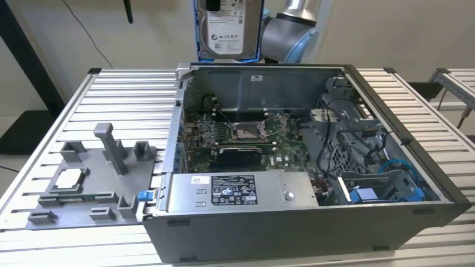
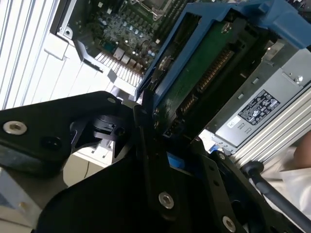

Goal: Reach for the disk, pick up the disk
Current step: 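Pick up the disk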

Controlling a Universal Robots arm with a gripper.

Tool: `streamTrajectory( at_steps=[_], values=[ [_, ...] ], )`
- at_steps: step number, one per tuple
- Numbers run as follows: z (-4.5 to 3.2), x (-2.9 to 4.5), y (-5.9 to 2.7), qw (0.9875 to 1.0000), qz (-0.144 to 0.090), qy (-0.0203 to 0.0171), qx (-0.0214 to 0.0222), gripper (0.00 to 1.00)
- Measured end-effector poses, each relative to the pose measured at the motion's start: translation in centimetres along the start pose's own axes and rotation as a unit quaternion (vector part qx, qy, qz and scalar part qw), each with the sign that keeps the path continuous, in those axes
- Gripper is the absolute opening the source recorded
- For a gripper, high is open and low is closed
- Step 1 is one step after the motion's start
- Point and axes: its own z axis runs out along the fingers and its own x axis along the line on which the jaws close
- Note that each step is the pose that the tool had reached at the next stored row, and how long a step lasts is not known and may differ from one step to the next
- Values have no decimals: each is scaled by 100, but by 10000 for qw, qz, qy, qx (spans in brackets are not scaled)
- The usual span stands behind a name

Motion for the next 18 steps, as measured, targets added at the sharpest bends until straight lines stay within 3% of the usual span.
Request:
streamTrajectory(
  at_steps=[8,18],
  values=[
    [-7,3,-241,10000,0,1,0,0],
    [-17,7,-602,10000,-1,1,-1,0]
  ],
)
